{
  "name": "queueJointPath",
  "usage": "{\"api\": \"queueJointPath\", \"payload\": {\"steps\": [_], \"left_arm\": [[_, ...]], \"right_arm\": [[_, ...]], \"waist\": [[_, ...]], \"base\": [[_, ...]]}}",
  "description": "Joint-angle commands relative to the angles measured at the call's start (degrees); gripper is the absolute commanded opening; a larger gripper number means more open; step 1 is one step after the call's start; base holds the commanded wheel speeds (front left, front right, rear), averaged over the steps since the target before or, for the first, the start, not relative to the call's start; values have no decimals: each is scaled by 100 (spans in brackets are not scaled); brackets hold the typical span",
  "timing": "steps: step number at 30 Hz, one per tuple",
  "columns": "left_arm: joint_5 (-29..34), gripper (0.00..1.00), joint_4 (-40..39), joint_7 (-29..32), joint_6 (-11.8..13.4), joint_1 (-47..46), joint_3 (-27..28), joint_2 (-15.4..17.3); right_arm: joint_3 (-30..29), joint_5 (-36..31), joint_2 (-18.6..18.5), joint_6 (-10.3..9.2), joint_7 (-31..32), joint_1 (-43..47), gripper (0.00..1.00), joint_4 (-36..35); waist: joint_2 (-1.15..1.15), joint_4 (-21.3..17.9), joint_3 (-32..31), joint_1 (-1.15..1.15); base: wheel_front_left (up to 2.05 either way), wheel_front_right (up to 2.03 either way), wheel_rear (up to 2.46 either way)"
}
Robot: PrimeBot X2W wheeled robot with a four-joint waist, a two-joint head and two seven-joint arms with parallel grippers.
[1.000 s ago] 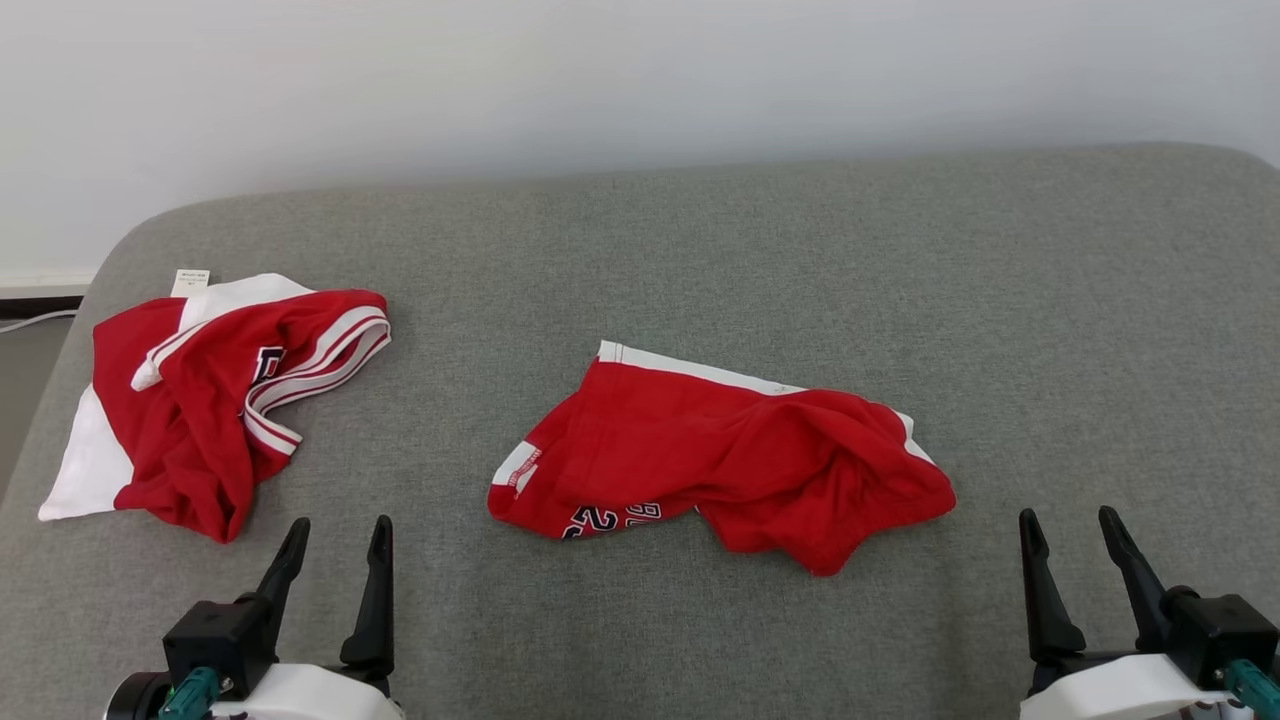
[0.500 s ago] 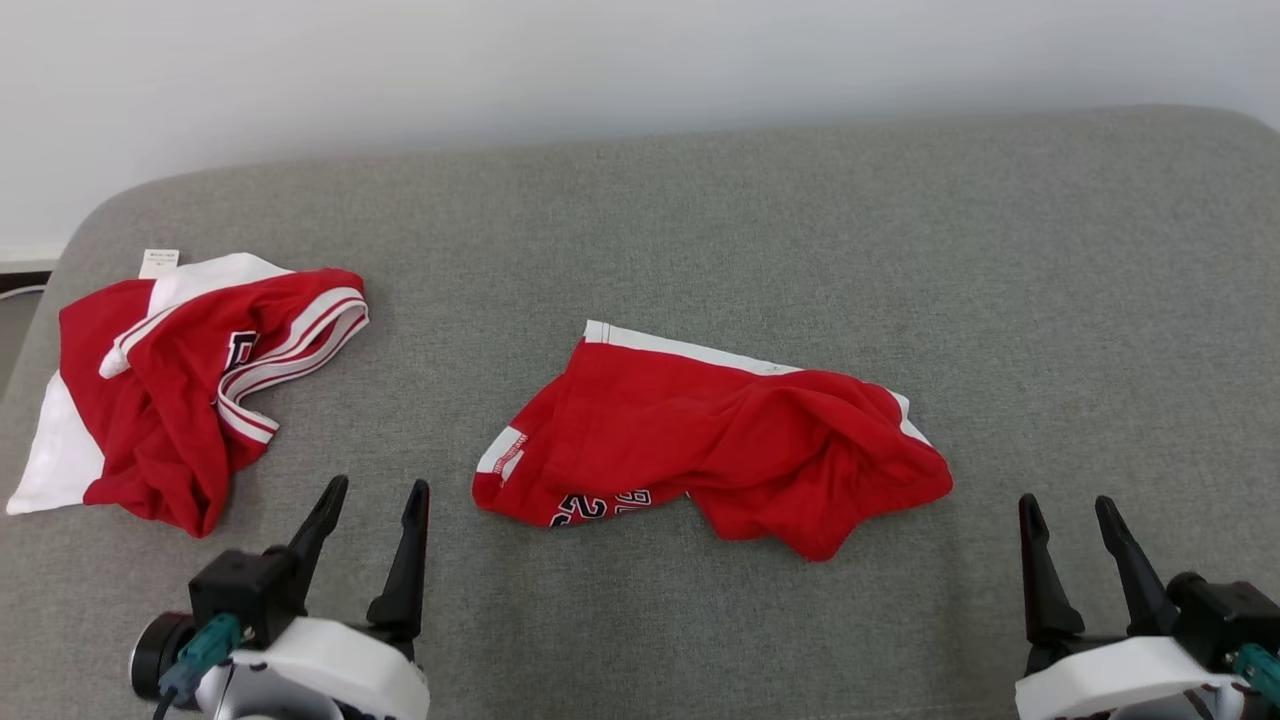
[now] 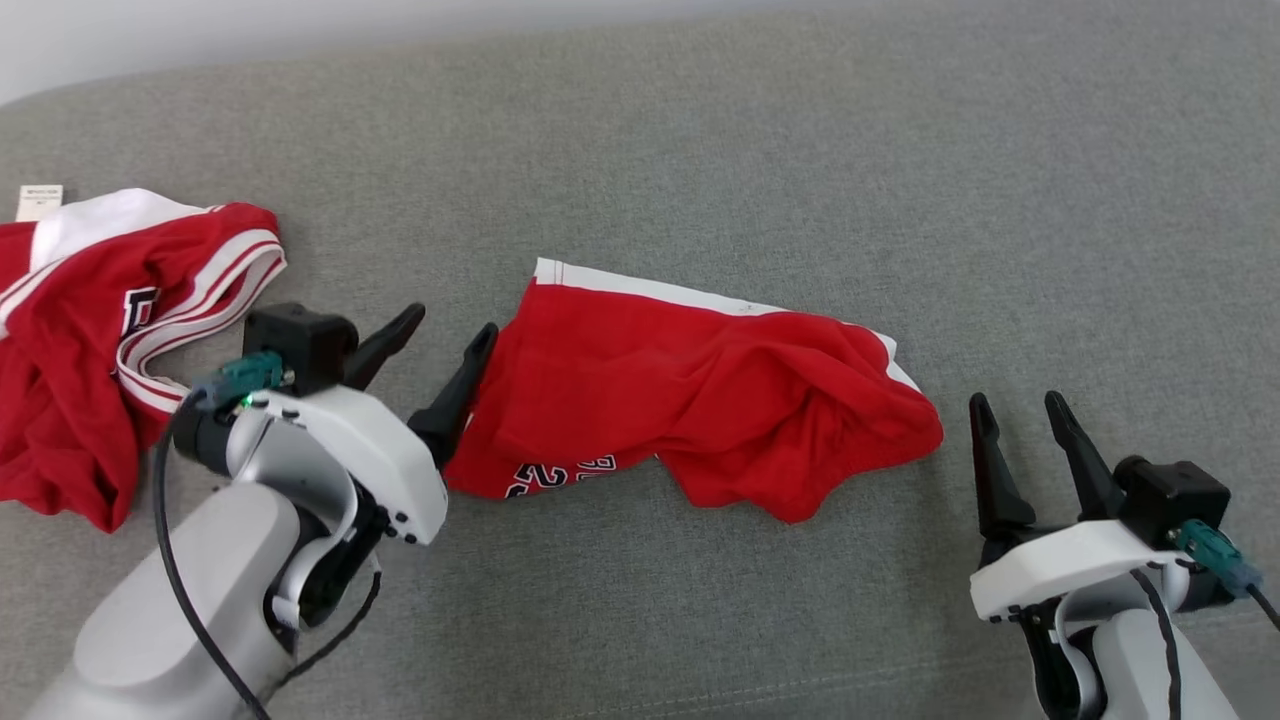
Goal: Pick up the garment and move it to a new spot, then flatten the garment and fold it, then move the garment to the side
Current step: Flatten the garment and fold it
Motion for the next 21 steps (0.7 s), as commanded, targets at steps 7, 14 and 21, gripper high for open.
{"api": "queueJointPath", "payload": {"steps": [7,14,21], "left_arm": [[-523,100,575,592,-780,-1177,243,17],[-941,100,1254,1215,-1170,-1860,206,-15],[-1379,100,1694,1801,-1293,-2258,107,36]], "right_arm": [[454,245,-48,0,-68,-472,100,148],[892,519,-48,0,-68,-630,100,224],[1361,685,-48,0,-68,-718,100,279]], "waist": [[0,-259,512,0],[0,-394,681,0],[0,-490,788,0]], "base": [[0,0,0],[0,0,0],[0,0,0]]}}
